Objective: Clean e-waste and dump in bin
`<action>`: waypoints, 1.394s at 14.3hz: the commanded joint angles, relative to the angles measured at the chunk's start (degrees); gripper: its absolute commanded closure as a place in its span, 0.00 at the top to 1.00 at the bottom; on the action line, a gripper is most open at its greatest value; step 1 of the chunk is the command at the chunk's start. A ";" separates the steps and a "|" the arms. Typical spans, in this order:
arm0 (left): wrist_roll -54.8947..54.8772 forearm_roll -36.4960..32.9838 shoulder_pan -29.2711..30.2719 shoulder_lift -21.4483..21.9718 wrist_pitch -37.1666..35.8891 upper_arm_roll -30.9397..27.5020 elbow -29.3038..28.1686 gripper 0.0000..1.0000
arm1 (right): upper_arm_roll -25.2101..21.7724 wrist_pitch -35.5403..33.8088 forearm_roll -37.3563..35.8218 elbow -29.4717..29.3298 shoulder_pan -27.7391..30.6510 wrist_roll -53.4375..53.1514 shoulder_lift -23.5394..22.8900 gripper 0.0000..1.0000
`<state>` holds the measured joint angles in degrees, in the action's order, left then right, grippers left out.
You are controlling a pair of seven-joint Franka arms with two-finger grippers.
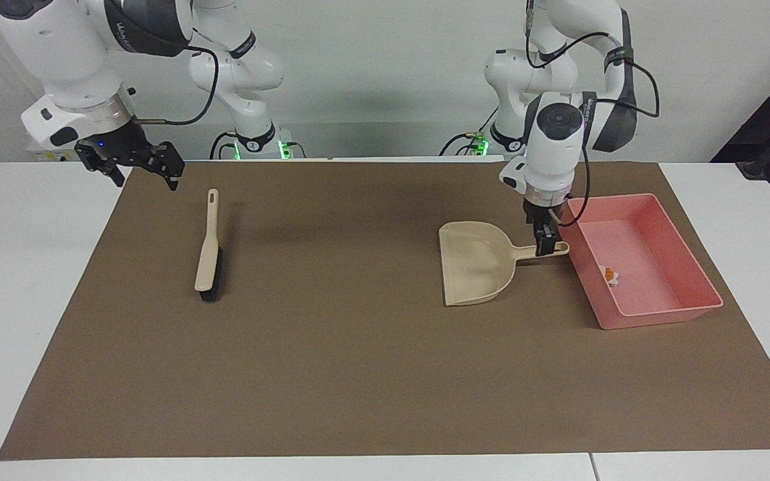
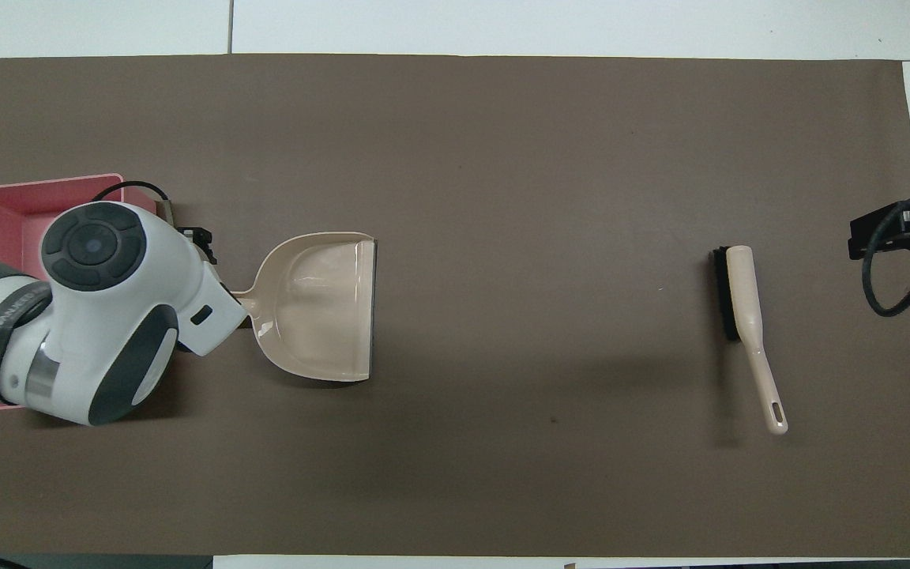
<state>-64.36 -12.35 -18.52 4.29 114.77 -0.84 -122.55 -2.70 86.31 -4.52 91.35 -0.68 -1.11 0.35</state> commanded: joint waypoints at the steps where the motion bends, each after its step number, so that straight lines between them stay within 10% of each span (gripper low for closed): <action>1: 12.54 0.75 2.43 3.96 -5.42 -0.04 -1.02 0.98 | -0.20 -0.26 0.74 0.49 0.15 -0.29 0.79 0.99; 8: 47.79 1.79 8.94 3.88 -5.26 -0.30 0.64 0.98 | -0.29 -0.52 0.83 0.67 1.11 -0.38 0.97 0.99; 20: 53.81 12.44 15.97 -3.66 -27.65 -0.65 35.78 0.98 | -0.20 -0.44 1.00 0.67 1.03 -0.38 0.97 0.99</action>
<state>-11.87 -0.91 -3.17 4.74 92.19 -1.62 -93.78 -3.18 86.13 -4.49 91.36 -0.23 -1.11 0.39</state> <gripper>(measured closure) 0.018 0.009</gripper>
